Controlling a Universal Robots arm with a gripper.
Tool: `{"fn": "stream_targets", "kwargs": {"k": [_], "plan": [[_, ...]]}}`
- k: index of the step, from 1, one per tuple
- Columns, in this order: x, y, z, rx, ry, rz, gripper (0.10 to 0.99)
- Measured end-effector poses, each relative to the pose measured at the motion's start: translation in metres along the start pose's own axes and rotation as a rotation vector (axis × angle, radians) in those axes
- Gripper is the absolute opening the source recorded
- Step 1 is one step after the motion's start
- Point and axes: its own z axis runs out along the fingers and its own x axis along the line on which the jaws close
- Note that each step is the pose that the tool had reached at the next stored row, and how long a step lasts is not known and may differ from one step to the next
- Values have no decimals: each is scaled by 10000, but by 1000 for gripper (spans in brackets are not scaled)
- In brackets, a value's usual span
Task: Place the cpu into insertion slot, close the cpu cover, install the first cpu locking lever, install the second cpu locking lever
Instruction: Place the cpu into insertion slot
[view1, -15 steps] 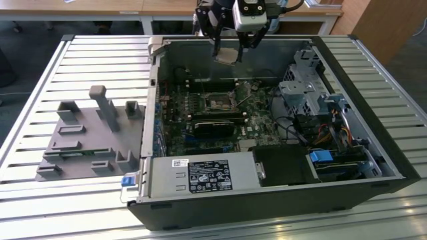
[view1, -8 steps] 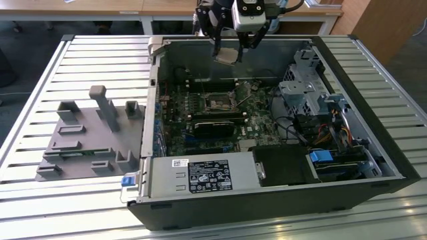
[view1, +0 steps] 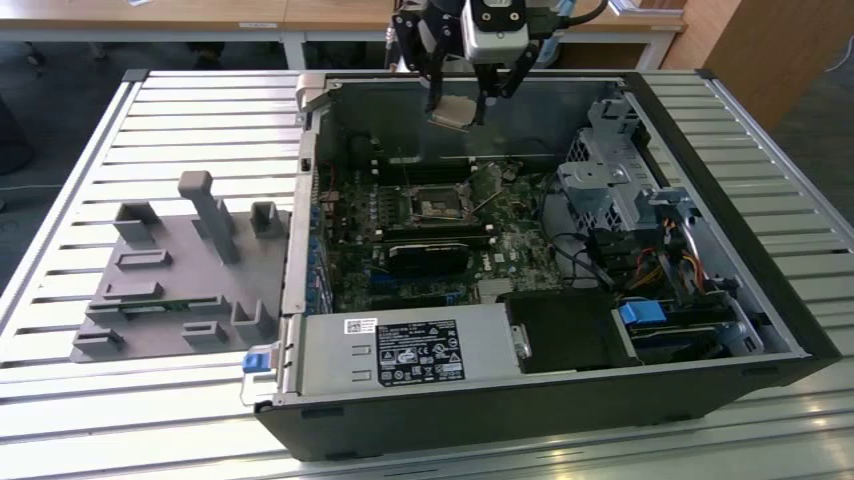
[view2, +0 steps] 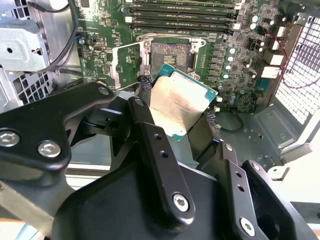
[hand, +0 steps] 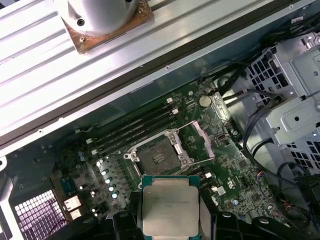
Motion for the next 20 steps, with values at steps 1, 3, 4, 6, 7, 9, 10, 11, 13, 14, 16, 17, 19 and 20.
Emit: {"fn": "stream_targets", "kwargs": {"k": [1,3,4,6,7,9,10,11,13,14,16,17,19,20], "plan": [[0,0,0,-1,-4,35,541],[0,0,0,-2,-10,105,541],[0,0,0,-2,-13,140,541],[0,0,0,-4,-19,214,541],[0,0,0,-4,-23,250,541],[0,0,0,-5,-29,321,541],[0,0,0,-6,-32,357,541],[0,0,0,-7,-36,394,541],[1,1,-1,-7,-43,482,541],[2,3,-1,-7,-48,536,541],[2,4,1,-12,-61,675,541],[2,4,2,-15,-68,763,541],[3,5,3,-18,-85,946,541],[3,6,3,-20,-94,1048,541]]}}
